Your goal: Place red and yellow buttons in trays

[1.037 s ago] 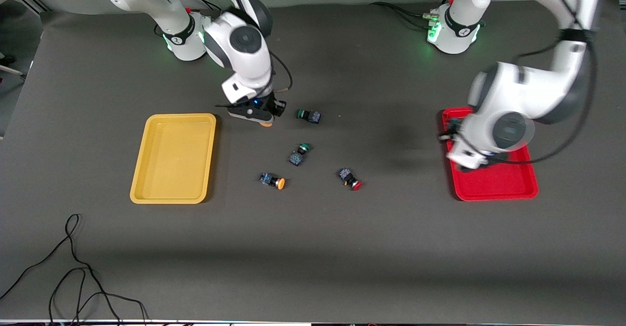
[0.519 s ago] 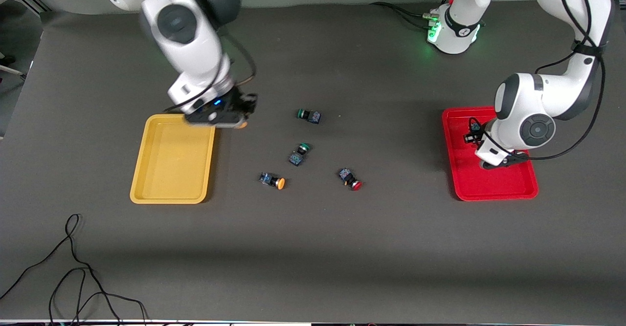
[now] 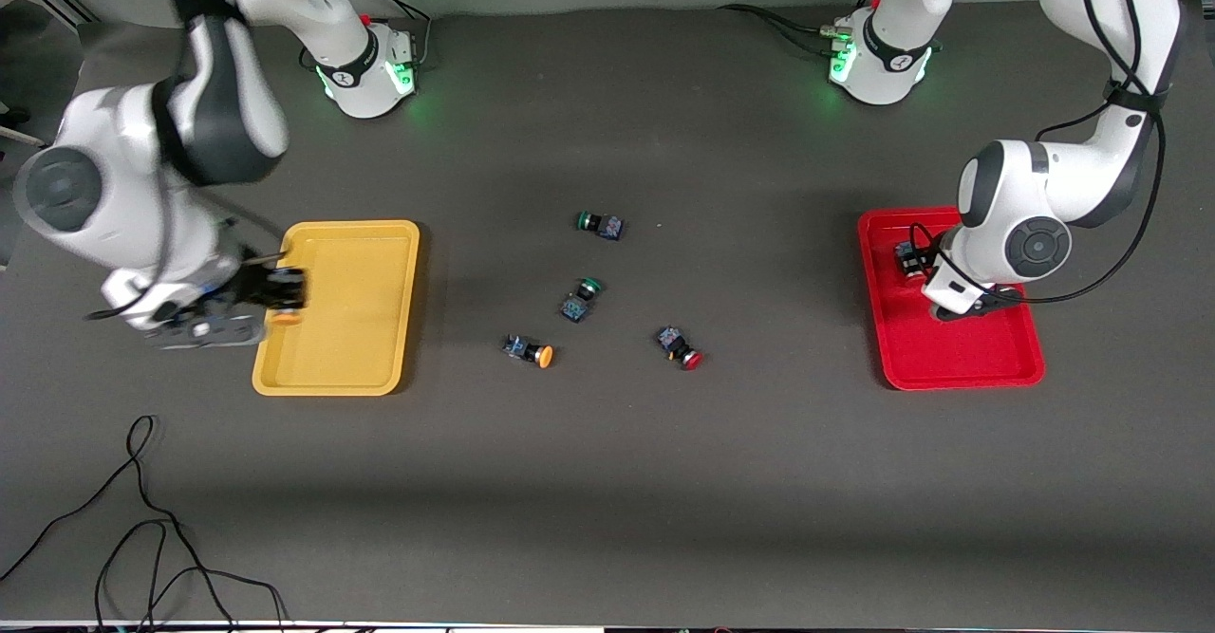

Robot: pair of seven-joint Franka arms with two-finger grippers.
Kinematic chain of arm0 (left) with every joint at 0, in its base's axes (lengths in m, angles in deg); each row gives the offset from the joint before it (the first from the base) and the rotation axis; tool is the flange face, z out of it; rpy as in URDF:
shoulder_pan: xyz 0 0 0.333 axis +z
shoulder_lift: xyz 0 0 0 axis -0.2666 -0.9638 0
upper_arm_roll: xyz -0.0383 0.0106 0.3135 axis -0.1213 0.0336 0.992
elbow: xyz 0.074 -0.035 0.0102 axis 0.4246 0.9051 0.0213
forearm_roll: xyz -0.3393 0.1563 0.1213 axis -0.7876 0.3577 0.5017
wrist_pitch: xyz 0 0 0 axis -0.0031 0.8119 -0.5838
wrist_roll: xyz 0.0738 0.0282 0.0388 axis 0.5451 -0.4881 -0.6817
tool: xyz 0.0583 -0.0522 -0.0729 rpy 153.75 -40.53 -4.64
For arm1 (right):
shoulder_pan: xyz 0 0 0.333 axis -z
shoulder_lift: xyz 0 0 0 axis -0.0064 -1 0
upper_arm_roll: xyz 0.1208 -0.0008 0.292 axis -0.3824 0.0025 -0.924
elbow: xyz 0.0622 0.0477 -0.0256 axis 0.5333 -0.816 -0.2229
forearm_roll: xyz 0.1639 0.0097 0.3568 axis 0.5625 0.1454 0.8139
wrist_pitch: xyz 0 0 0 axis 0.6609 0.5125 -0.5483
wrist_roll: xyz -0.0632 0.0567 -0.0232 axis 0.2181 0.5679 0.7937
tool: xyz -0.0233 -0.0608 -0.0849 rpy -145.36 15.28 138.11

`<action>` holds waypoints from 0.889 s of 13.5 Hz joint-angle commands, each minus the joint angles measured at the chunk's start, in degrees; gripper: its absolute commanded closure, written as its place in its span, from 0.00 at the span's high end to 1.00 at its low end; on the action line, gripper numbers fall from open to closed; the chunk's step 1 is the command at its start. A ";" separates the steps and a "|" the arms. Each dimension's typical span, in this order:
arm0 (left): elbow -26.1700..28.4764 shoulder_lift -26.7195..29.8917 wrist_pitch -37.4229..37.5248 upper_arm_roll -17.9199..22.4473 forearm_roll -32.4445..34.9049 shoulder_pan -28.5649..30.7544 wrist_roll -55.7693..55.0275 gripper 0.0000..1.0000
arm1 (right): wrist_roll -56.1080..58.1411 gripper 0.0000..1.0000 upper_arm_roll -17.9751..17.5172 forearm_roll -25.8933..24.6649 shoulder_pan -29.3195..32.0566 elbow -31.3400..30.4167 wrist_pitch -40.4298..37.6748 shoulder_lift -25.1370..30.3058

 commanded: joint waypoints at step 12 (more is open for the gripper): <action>-57.56 -32.75 9.40 -2.60 -16.48 -25.25 -53.85 0.98 | 22.24 1.00 0.33 21.27 4.06 -14.79 24.69 -15.53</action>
